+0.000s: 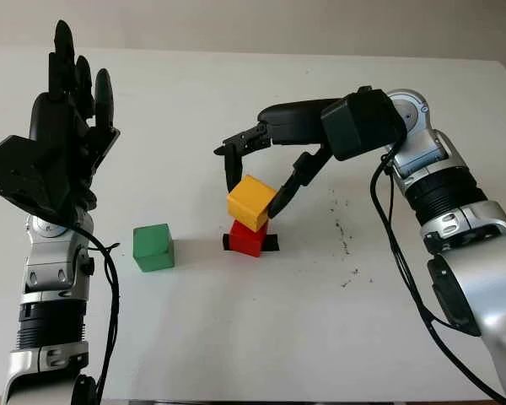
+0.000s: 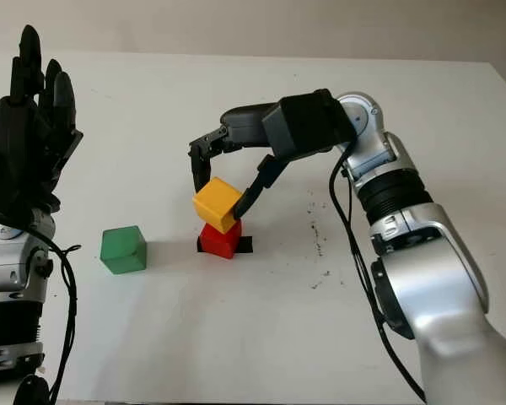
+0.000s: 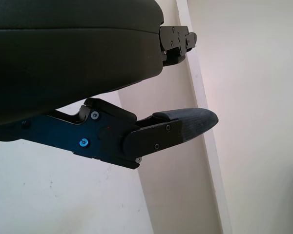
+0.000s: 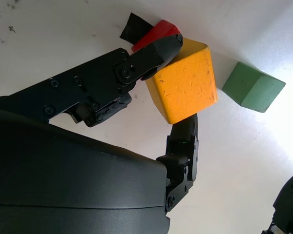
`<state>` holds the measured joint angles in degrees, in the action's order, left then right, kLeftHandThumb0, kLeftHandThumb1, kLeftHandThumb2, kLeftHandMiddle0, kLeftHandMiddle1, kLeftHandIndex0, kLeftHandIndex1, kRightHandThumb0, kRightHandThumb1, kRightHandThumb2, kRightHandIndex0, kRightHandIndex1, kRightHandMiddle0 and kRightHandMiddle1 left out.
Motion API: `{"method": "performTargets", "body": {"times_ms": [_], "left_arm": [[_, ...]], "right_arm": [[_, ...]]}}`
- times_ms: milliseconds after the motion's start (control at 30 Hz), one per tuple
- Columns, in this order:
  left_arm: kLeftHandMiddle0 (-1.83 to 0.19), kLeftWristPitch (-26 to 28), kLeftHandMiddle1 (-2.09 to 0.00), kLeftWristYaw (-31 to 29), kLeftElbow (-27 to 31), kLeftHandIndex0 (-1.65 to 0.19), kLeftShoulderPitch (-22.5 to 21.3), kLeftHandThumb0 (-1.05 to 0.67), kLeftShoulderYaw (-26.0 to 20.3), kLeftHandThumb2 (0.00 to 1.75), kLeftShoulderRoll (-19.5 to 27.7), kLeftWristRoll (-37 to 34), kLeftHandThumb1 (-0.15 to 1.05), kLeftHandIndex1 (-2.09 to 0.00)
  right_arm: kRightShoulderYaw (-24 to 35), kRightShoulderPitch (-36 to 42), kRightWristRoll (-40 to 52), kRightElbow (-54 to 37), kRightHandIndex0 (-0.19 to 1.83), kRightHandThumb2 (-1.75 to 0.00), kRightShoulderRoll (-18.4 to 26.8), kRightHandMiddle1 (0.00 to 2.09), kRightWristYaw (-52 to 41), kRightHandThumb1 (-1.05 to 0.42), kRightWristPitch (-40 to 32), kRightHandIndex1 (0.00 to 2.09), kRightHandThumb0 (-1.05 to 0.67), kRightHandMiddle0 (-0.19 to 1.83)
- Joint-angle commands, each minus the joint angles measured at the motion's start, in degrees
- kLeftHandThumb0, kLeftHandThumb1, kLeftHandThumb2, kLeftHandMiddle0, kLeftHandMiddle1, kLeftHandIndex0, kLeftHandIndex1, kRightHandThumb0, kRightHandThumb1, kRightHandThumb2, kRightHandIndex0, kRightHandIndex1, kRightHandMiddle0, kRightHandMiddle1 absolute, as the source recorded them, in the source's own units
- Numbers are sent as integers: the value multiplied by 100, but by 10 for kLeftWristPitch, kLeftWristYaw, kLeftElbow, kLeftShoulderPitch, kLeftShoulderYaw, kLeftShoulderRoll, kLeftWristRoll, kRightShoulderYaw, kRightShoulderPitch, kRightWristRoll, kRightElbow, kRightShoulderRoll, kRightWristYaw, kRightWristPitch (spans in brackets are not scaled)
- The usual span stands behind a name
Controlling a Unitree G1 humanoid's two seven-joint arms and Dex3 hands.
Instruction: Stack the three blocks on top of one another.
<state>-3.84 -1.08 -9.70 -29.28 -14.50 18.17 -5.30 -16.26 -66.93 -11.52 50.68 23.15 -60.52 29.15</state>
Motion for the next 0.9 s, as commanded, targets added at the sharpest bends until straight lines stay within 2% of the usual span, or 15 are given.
{"method": "performTargets", "body": {"times_ms": [0,867], "left_arm": [[7,-6,-6,-1,4,12,-1,-60,-4,63,2,-1,105,-6],[6,-1,-5,5,9,12,4,-62,-1,62,0,8,105,-6]], "right_arm": [[-2,-15,-1,3,18,-5,6,149,-5,-95,5,6,-45,43],[-5,-13,-13,36,19,-5,-9,146,2,-93,30,6,-49,46]]}}
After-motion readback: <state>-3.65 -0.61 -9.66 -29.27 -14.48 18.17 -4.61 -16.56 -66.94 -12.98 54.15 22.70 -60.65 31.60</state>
